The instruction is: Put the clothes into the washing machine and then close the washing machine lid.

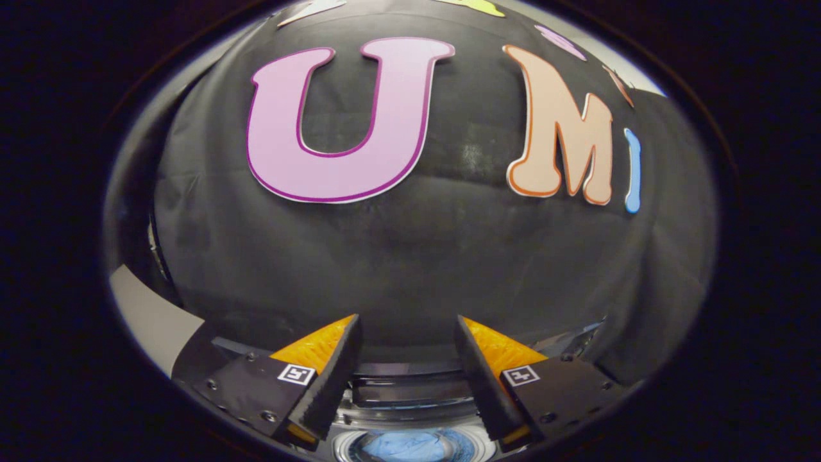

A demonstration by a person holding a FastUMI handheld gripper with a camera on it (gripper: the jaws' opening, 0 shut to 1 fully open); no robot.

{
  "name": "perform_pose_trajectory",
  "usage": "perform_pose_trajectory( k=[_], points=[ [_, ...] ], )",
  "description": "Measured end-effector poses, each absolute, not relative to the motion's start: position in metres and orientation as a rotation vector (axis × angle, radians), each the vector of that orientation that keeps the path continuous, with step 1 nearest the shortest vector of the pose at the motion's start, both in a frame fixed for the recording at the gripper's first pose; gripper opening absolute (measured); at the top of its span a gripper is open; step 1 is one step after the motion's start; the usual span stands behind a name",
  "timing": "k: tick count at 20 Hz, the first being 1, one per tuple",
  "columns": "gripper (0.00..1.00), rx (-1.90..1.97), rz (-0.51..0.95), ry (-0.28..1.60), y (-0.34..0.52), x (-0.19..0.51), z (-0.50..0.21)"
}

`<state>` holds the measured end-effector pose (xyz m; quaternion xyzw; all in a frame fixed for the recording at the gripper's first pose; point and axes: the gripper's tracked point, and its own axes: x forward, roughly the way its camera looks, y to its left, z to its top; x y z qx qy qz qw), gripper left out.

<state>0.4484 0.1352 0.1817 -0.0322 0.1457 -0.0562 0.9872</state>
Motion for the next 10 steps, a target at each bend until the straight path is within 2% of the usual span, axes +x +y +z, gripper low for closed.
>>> perform_pose_trajectory(
  k=[10],
  points=[
    [0.90,-0.081,-0.064,0.295,0.138,0.379,0.173]
  ],
)
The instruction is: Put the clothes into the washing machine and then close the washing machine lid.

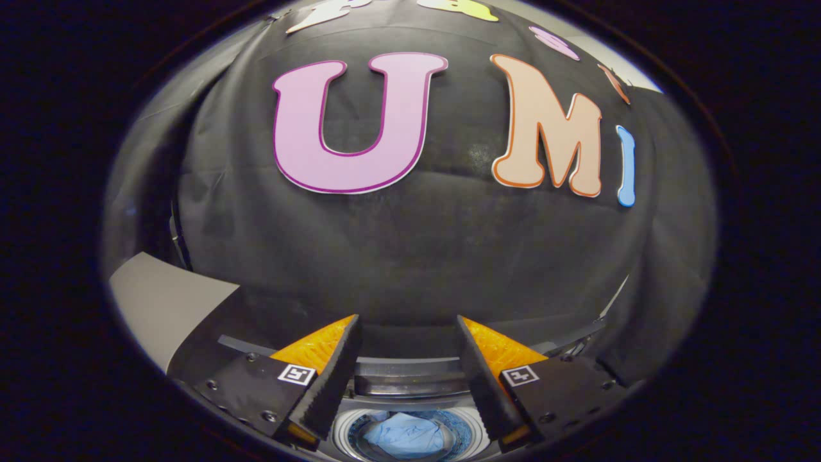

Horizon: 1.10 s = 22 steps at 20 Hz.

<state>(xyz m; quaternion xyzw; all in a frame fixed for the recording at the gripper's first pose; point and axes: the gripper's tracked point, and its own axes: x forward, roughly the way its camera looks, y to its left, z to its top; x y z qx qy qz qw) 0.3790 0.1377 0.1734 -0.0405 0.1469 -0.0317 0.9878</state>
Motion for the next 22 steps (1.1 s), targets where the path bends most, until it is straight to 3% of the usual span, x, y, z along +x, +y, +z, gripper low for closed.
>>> perform_pose_trajectory(
  k=[22],
  points=[
    [0.90,-0.067,-0.003,0.299,0.133,0.288,0.144]
  ],
)
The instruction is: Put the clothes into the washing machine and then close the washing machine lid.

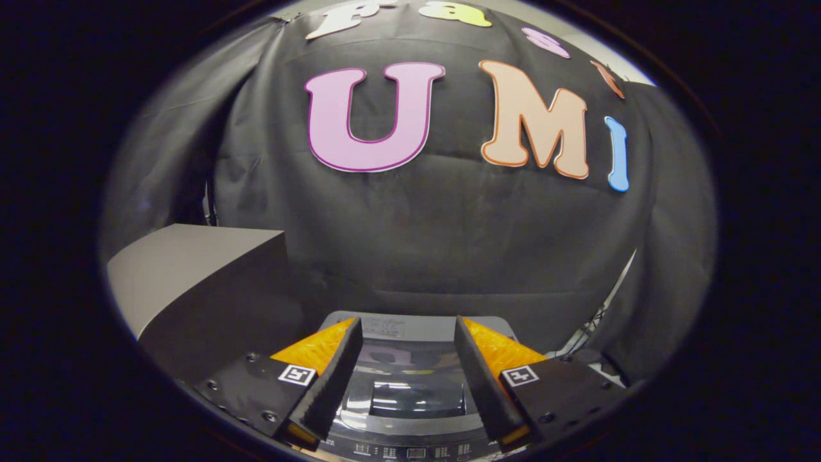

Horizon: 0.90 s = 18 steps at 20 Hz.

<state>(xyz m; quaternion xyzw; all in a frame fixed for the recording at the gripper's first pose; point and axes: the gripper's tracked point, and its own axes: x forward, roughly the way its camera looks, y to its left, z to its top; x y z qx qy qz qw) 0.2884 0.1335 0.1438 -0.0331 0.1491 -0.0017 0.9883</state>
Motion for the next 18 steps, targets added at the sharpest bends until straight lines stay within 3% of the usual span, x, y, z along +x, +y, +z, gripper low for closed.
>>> perform_pose_trajectory(
  k=[18],
  points=[
    [0.90,-0.035,0.001,0.218,0.107,0.244,0.160]
  ],
)
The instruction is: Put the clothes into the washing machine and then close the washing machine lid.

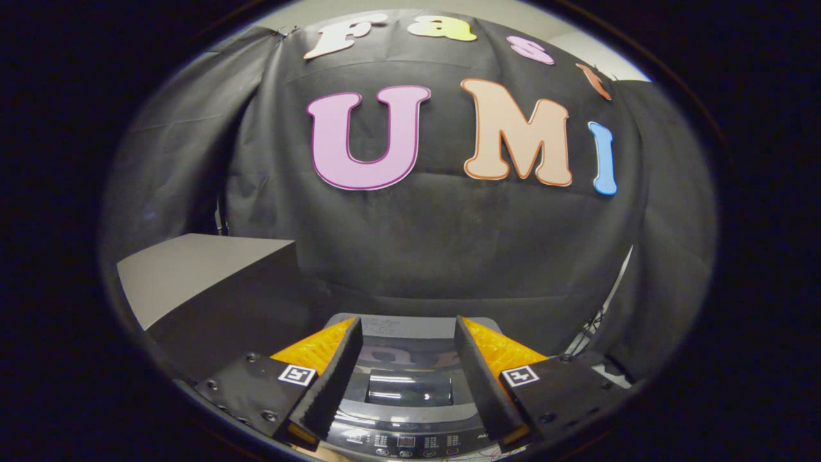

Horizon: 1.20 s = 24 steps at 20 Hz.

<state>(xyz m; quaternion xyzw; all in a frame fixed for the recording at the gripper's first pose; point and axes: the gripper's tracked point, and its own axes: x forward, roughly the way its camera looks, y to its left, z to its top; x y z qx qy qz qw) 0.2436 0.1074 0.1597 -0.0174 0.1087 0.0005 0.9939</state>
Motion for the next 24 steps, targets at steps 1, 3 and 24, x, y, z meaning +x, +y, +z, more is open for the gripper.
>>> perform_pose_trajectory(
  k=[1,3,24],
  points=[
    [0.90,-0.035,-0.009,0.209,0.101,0.240,0.160],
    [0.90,-0.040,-0.032,0.192,0.087,0.229,0.160],
    [0.90,-0.043,-0.129,0.083,-0.007,0.119,0.105]
  ],
)
